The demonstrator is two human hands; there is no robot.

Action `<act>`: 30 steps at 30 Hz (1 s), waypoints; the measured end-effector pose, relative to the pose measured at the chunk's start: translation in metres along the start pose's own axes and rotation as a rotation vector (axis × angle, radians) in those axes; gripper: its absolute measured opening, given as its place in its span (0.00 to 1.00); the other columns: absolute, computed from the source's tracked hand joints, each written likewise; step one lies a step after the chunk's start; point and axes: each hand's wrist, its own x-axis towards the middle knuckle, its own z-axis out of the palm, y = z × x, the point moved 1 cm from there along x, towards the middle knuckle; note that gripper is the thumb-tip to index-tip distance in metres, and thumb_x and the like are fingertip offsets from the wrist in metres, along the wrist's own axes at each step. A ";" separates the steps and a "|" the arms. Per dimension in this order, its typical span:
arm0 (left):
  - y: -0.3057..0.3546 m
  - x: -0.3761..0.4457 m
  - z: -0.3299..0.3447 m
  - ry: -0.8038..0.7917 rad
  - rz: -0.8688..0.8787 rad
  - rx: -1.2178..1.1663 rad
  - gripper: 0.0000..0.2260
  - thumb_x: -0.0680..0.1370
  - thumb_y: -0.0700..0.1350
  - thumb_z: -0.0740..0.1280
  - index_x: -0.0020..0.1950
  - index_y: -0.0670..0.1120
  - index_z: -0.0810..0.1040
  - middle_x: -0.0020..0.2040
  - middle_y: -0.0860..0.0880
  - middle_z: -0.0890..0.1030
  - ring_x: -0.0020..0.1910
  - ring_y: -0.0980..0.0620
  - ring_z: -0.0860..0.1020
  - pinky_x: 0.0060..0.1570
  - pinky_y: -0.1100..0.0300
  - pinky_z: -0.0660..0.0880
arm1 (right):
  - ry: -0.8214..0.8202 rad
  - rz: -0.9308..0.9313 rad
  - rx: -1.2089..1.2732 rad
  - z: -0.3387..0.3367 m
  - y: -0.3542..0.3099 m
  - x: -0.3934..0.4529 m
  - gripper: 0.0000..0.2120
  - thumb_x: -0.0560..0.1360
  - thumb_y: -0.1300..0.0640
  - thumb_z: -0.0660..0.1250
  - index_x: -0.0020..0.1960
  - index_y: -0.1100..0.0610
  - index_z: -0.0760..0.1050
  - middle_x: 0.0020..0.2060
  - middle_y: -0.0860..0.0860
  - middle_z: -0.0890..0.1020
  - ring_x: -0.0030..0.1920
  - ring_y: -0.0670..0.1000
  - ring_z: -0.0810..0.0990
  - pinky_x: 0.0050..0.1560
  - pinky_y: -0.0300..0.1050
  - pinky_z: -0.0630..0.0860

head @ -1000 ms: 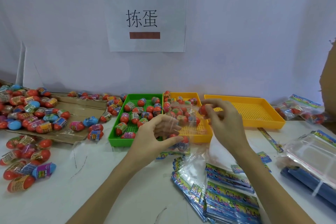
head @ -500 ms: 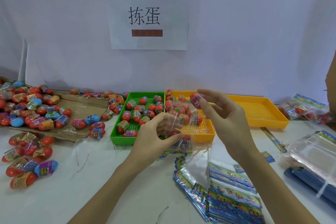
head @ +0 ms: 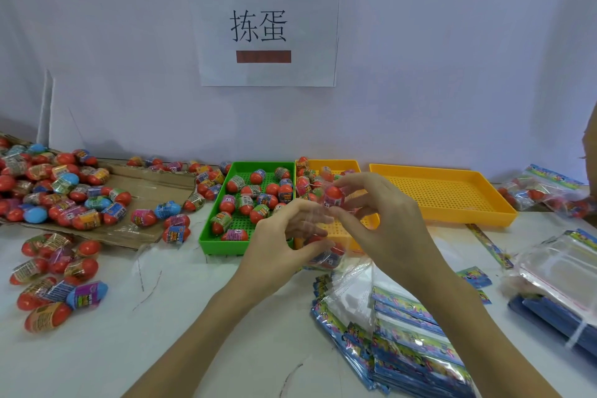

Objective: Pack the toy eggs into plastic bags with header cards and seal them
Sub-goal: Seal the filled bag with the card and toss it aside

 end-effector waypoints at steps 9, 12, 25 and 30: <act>0.002 0.000 0.000 0.064 -0.001 -0.024 0.19 0.74 0.46 0.79 0.64 0.51 0.81 0.51 0.58 0.86 0.52 0.56 0.85 0.55 0.63 0.80 | -0.089 0.140 0.128 0.002 -0.001 -0.002 0.15 0.74 0.55 0.77 0.60 0.52 0.81 0.46 0.39 0.85 0.47 0.39 0.84 0.49 0.32 0.80; 0.004 0.000 0.000 0.083 0.003 -0.047 0.19 0.74 0.49 0.77 0.64 0.50 0.82 0.51 0.58 0.86 0.52 0.56 0.85 0.54 0.61 0.81 | -0.138 0.152 0.140 0.002 -0.003 -0.003 0.14 0.74 0.56 0.78 0.57 0.47 0.79 0.45 0.37 0.84 0.47 0.37 0.84 0.49 0.30 0.79; 0.005 -0.001 0.000 0.089 -0.001 -0.080 0.18 0.75 0.52 0.76 0.64 0.49 0.83 0.53 0.54 0.86 0.54 0.52 0.85 0.55 0.56 0.83 | -0.187 0.101 0.044 0.006 -0.003 -0.004 0.09 0.82 0.56 0.68 0.59 0.53 0.84 0.52 0.45 0.81 0.51 0.43 0.80 0.52 0.37 0.79; 0.003 0.000 -0.001 0.095 -0.001 -0.093 0.13 0.78 0.44 0.75 0.62 0.48 0.83 0.52 0.53 0.87 0.52 0.52 0.85 0.53 0.58 0.83 | -0.238 0.036 0.031 0.014 -0.003 -0.008 0.11 0.83 0.60 0.66 0.62 0.56 0.84 0.57 0.50 0.80 0.59 0.46 0.77 0.59 0.38 0.75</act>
